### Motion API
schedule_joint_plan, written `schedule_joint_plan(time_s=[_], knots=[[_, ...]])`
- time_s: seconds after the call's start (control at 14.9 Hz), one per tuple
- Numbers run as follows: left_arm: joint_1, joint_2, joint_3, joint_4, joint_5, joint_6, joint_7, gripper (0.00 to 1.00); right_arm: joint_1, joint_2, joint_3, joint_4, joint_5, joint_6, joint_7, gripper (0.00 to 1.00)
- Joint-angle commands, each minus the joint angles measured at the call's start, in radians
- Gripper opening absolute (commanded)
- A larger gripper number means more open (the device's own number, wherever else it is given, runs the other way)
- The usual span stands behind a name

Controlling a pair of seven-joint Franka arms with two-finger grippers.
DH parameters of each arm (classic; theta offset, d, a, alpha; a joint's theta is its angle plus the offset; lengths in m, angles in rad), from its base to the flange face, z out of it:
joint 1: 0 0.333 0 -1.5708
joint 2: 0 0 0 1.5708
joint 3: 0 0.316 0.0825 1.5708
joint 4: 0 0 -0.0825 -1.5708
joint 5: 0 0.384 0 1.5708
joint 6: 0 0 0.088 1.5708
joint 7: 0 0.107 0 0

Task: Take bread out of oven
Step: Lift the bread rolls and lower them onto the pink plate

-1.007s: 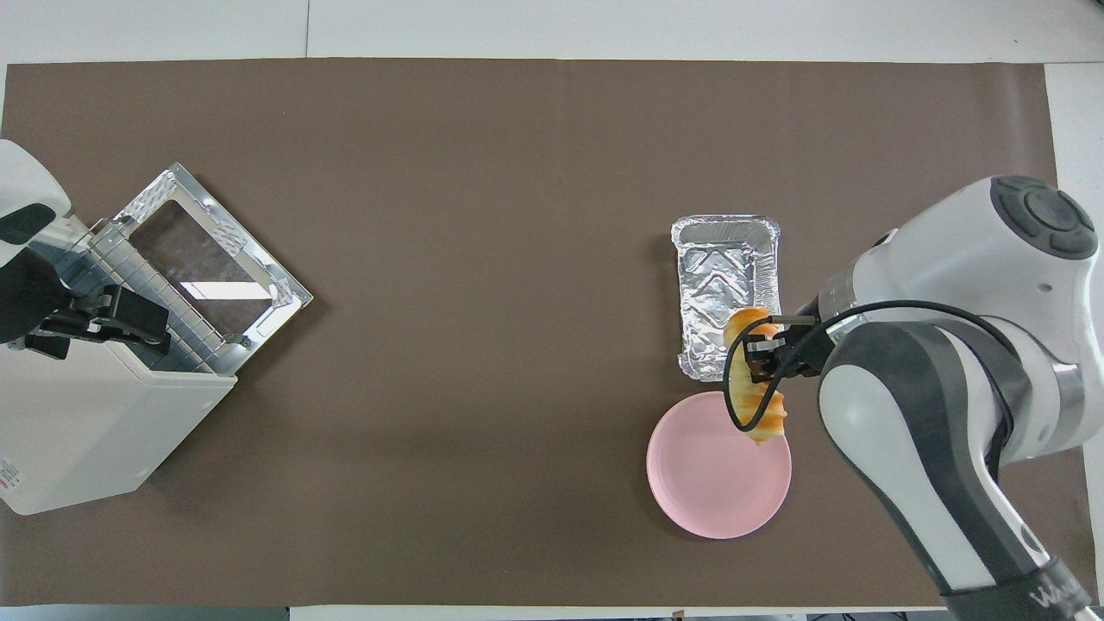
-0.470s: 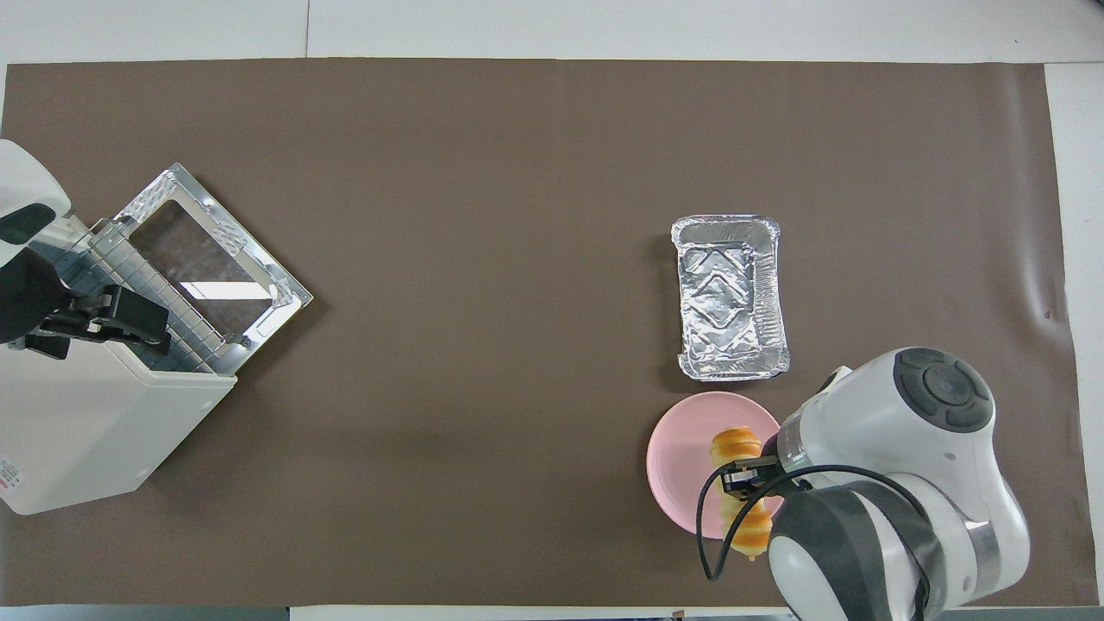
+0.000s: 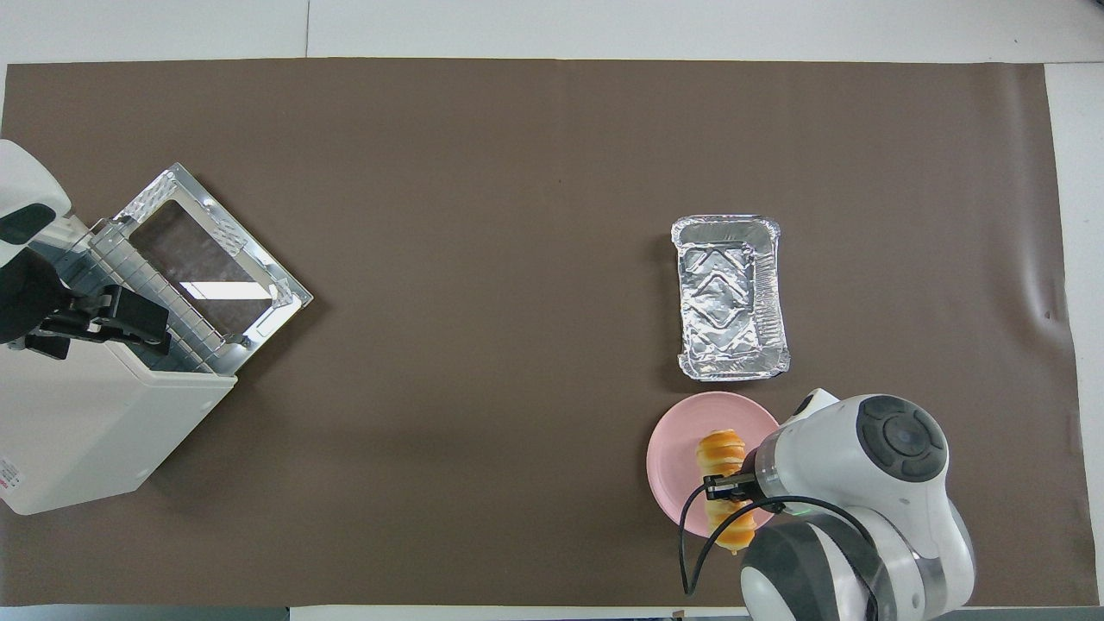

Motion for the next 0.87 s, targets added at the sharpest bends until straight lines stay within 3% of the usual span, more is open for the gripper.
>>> schedule_joint_plan(time_s=[0.0, 0.27, 0.34, 0.4, 0.47, 0.6, 0.81], knots=[[0.008, -0.024, -0.003, -0.032, -0.006, 0.024, 0.009, 1.0, 0.004, 0.022, 0.0, -0.028, 0.019, 0.073, 0.006, 0.0], [0.008, -0.024, -0.003, -0.032, -0.006, 0.024, 0.009, 1.0, 0.004, 0.054, 0.0, -0.031, 0.019, 0.116, 0.008, 0.0], [0.008, -0.024, -0.004, -0.032, -0.006, 0.024, 0.009, 1.0, 0.004, 0.06, 0.0, -0.031, 0.019, 0.123, 0.015, 0.12], [0.008, -0.024, -0.004, -0.03, -0.006, 0.024, 0.009, 1.0, 0.004, 0.062, 0.0, -0.028, 0.019, 0.124, 0.024, 0.62], [0.008, -0.024, -0.003, -0.032, -0.006, 0.024, 0.009, 1.0, 0.004, 0.066, 0.0, -0.024, 0.019, 0.124, 0.027, 1.0], [0.008, -0.024, -0.003, -0.032, -0.006, 0.024, 0.009, 1.0, -0.009, 0.08, 0.0, 0.031, 0.019, 0.105, 0.026, 1.0], [0.008, -0.024, -0.003, -0.032, -0.006, 0.024, 0.009, 1.0, -0.063, 0.08, -0.003, 0.187, 0.011, -0.063, 0.023, 1.0]])
